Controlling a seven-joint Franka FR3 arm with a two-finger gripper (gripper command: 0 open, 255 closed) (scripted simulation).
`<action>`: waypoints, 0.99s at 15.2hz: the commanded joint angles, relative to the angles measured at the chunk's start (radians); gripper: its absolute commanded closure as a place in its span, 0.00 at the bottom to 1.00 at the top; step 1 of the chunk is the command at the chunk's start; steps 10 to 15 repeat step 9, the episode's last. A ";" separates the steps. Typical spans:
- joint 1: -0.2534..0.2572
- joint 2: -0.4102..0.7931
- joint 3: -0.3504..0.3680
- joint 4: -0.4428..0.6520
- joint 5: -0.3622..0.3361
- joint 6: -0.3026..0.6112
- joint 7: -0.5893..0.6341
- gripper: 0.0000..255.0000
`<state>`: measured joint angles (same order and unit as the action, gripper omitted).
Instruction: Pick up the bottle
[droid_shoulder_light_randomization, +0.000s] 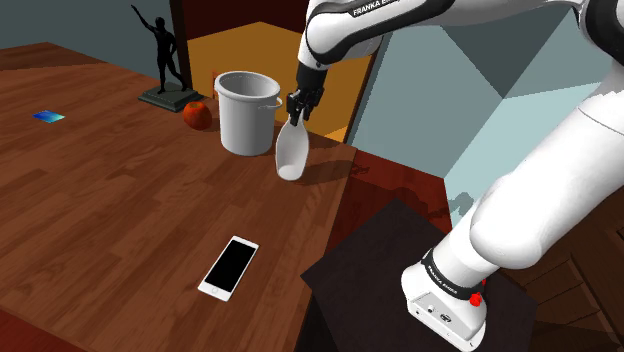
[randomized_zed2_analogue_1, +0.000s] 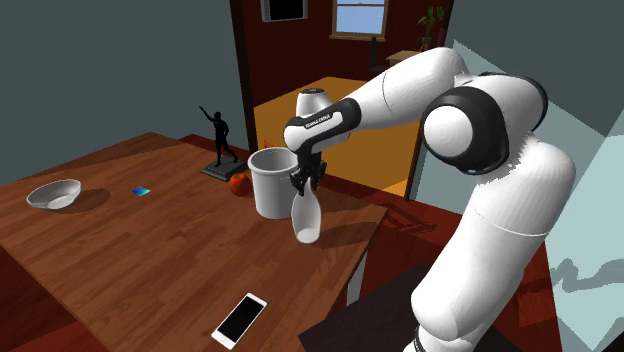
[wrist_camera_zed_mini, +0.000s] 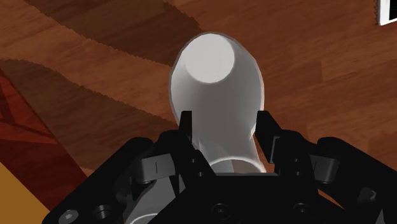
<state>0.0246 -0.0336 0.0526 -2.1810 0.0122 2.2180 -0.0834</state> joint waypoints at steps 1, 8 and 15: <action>0.000 -0.014 0.000 0.014 0.001 -0.028 0.000 1.00; 0.000 -0.043 -0.001 0.066 0.002 -0.109 -0.001 1.00; 0.000 -0.043 -0.001 0.066 0.002 -0.109 -0.001 1.00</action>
